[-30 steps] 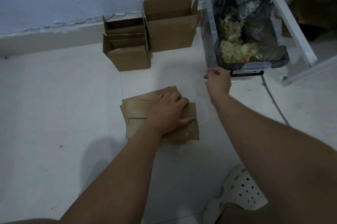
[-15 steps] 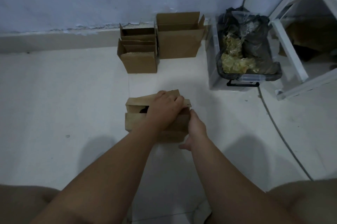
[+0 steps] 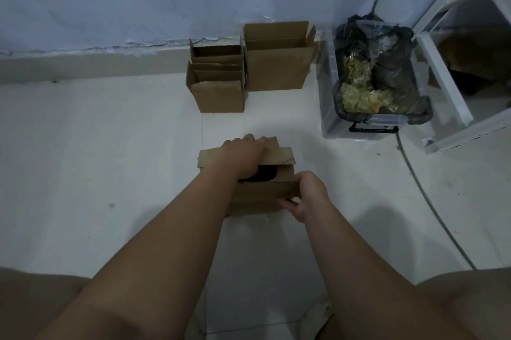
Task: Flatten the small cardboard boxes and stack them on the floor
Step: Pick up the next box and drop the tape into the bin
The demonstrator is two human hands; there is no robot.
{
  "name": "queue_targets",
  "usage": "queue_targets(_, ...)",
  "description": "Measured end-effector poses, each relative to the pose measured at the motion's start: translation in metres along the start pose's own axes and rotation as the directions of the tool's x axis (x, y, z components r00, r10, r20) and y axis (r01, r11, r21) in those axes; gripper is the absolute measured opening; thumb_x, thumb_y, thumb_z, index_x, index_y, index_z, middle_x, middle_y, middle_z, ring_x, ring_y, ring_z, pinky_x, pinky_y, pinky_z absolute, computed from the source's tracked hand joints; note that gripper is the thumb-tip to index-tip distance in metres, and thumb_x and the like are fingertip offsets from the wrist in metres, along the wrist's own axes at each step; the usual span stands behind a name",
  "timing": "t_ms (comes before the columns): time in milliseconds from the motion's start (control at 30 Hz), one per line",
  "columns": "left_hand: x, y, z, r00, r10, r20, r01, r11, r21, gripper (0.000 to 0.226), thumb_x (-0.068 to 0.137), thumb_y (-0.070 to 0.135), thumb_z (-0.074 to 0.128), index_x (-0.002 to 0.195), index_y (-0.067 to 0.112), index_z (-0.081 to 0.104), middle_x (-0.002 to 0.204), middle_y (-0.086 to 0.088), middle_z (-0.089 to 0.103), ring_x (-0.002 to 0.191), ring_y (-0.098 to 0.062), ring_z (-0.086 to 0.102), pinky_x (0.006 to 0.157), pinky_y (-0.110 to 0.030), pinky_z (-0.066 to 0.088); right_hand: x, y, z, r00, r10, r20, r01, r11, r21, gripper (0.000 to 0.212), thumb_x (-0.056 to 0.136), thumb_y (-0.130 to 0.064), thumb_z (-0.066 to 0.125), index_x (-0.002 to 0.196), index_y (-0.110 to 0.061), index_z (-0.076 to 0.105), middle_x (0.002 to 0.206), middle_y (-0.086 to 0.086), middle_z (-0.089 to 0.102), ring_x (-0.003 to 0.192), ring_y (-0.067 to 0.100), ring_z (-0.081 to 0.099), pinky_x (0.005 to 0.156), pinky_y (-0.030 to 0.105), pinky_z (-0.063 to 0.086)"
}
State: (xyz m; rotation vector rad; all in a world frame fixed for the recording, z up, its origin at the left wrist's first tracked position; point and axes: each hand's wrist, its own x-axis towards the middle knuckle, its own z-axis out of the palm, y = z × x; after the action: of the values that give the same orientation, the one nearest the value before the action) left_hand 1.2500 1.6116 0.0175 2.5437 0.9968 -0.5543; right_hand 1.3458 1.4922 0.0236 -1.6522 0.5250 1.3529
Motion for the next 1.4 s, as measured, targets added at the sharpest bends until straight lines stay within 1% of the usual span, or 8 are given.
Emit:
queue_targets(167, -0.002, -0.013, -0.021, 0.999, -0.04, 0.005, 0.04, 0.995, -0.094, 0.027, 0.094, 0.013, 0.043, 0.117, 0.014, 0.057, 0.108, -0.01, 0.06, 0.09, -0.023, 0.055, 0.073, -0.029, 0.042, -0.006, -0.017, 0.001, 0.997, -0.065, 0.046, 0.078, 0.914, -0.398, 0.012, 0.088, -0.004, 0.045, 0.088, -0.005, 0.057, 0.076, 0.009, 0.054, 0.068, 0.024, 0.054, 0.052, 0.029, 0.05)
queue_targets(367, -0.001, -0.009, -0.056, 0.993, -0.033, -0.115, 0.01, 0.981, -0.195, 0.024, 0.092, 0.015, 0.052, 0.115, 0.018, 0.061, 0.084, 0.004, 0.053, 0.079, -0.013, 0.048, 0.067, -0.024, 0.035, -0.016, -0.06, 0.015, 0.905, -0.321, 0.28, 0.369, 0.267, -0.89, 0.027, 0.083, -0.022, 0.067, 0.102, -0.003, 0.063, 0.097, 0.015, 0.065, 0.084, 0.027, 0.062, 0.064, 0.029, 0.047)
queue_targets(467, -0.003, -0.002, -0.073, 0.982, 0.007, -0.191, -0.045, 0.98, -0.196, 0.023, 0.091, 0.013, 0.054, 0.112, 0.019, 0.061, 0.073, 0.01, 0.044, 0.072, -0.01, 0.045, 0.055, -0.019, 0.029, -0.017, -0.069, 0.018, 0.861, -0.408, 0.303, 0.376, 0.11, -0.92, 0.048, 0.076, -0.031, 0.073, 0.115, -0.011, 0.054, 0.099, 0.008, 0.06, 0.086, 0.024, 0.059, 0.069, 0.032, 0.049)
queue_targets(700, -0.013, 0.02, -0.091, 0.943, 0.069, -0.325, -0.072, 0.997, 0.002, 0.016, 0.094, 0.021, 0.052, 0.109, 0.024, 0.057, 0.072, 0.006, 0.044, 0.074, -0.015, 0.049, 0.057, -0.025, 0.034, -0.014, -0.066, 0.009, 0.744, -0.643, 0.182, 0.389, 0.195, -0.9, 0.053, 0.082, -0.029, 0.065, 0.128, -0.016, 0.041, 0.106, 0.009, 0.06, 0.083, 0.024, 0.052, 0.067, 0.032, 0.041)
queue_targets(800, -0.012, 0.019, -0.077, 0.801, -0.016, -0.599, 0.093, 0.991, 0.098, 0.033, 0.085, 0.045, 0.062, 0.111, 0.024, 0.059, 0.098, -0.001, 0.062, 0.105, -0.024, 0.058, 0.103, -0.048, 0.031, -0.014, -0.064, 0.008, 0.75, -0.64, 0.168, 0.42, 0.264, -0.869, 0.061, 0.086, -0.026, 0.061, 0.138, -0.01, 0.032, 0.109, 0.011, 0.059, 0.085, 0.025, 0.052, 0.068, 0.032, 0.04)
queue_targets(1033, -0.009, 0.015, -0.045, 0.523, -0.477, -0.707, 0.371, 0.874, -0.314, 0.094, 0.074, 0.04, 0.076, 0.149, 0.029, 0.02, 0.154, -0.016, 0.022, 0.138, -0.038, 0.027, 0.107, -0.065, 0.014, -0.016, -0.061, 0.009, 0.748, -0.644, 0.163, 0.5, 0.384, -0.776, 0.066, 0.091, -0.013, 0.053, 0.145, -0.004, 0.016, 0.112, 0.015, 0.058, 0.082, 0.022, 0.048, 0.068, 0.03, 0.039)
queue_targets(1200, -0.011, 0.012, -0.037, 0.653, -0.51, -0.56, 0.16, 0.815, -0.557, 0.106, 0.076, 0.007, 0.072, 0.151, 0.03, 0.001, 0.156, -0.019, -0.001, 0.098, -0.025, 0.061, 0.086, -0.034, 0.05, -0.01, -0.05, 0.01, 0.793, -0.59, 0.152, 0.478, 0.448, -0.756, 0.07, 0.093, -0.008, 0.048, 0.148, -0.007, 0.004, 0.085, 0.004, 0.048, 0.066, 0.013, 0.045, 0.05, 0.026, 0.034)
queue_targets(1400, -0.009, 0.002, -0.046, 0.825, -0.378, -0.42, 0.052, 0.791, -0.609, 0.096, 0.078, 0.003, 0.071, 0.149, 0.033, 0.015, 0.157, -0.012, 0.0, 0.13, -0.033, 0.042, 0.099, -0.033, 0.044, -0.004, -0.049, 0.006, 0.813, -0.571, 0.112, 0.459, 0.513, -0.725, 0.068, 0.093, -0.01, 0.047, 0.147, -0.008, 0.005, 0.078, 0.002, 0.046, 0.067, 0.015, 0.047, 0.05, 0.027, 0.034)
